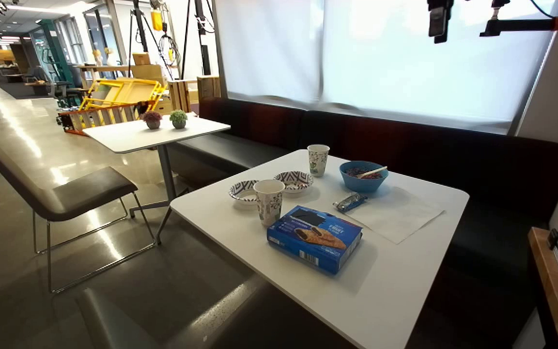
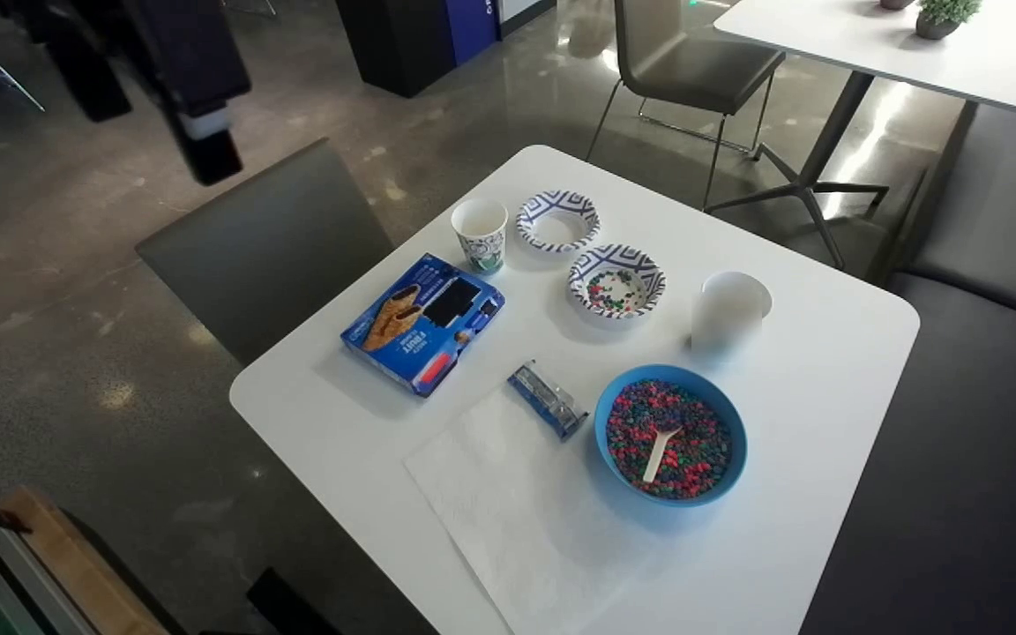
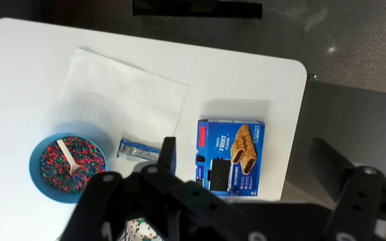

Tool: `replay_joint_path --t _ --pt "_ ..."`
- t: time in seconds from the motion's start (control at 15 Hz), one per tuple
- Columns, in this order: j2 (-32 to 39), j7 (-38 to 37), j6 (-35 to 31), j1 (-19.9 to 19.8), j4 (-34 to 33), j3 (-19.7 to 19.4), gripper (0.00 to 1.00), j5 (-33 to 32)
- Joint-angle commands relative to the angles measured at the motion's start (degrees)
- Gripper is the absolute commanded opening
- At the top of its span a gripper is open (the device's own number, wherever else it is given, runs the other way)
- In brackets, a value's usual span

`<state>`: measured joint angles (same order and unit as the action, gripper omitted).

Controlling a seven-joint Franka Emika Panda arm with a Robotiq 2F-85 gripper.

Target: Use the spoon to take some contents from the blue bowl and place them in the black and white bowl on the right.

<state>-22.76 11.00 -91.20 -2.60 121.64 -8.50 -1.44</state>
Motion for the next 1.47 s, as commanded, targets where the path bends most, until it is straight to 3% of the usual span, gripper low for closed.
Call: replay_joint_path --t 0.0,0.53,1.0,1.4 --pt "6.80 0.93 -7.54 0.87 -1.30 1.36 1.00 0.78" --pt "25.97 12.04 -27.05 -0.25 -6.33 1.34 1.00 5.38" --pt "37.46 20.98 -36.93 -8.01 -12.02 1.75 1.00 12.65" --pt "42.29 29.39 -49.17 -13.81 -9.68 2.93 1.00 17.35"
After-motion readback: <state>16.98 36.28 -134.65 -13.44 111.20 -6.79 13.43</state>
